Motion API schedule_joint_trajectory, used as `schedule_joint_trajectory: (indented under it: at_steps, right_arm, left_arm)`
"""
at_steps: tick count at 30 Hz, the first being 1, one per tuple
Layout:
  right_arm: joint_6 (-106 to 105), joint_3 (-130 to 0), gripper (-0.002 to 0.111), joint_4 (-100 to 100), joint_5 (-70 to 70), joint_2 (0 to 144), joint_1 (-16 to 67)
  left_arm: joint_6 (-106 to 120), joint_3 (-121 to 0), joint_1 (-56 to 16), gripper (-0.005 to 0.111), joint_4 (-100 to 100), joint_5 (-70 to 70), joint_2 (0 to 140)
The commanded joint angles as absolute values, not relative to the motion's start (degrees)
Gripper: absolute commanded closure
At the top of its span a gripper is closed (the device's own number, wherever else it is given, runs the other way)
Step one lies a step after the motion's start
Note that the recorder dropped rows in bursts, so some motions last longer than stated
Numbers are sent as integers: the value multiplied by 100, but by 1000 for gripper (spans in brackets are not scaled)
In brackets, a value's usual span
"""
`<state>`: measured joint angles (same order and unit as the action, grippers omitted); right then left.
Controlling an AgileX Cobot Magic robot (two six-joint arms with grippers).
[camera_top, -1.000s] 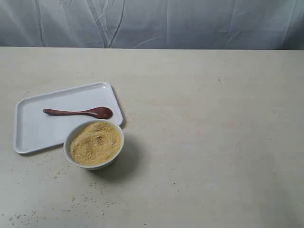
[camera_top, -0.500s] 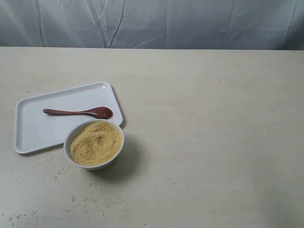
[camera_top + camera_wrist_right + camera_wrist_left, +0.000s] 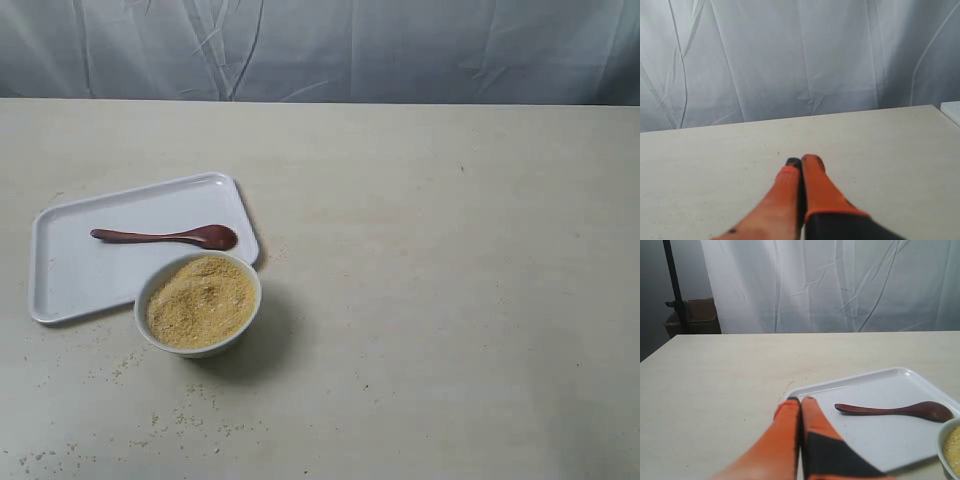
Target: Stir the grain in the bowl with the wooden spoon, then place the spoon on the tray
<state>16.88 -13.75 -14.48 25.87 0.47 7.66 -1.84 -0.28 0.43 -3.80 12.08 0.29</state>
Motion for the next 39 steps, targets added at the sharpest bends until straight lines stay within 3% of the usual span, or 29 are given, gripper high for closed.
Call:
schedule_joint_trajectory:
  at_steps: [1,14,39]
  right_arm:
    - [1652,-1126,108,-1456,2508,0,745]
    - [1652,0,108,-1017,2179,0,745]
    - [296,0,108,-983,1721,0,745]
  left_arm:
    - [-190,0,48,106,-385,1177,0]
    - [-190,0,48,106,-385,1188,0]
    - [-190,0,48,106,-385,1188,0]
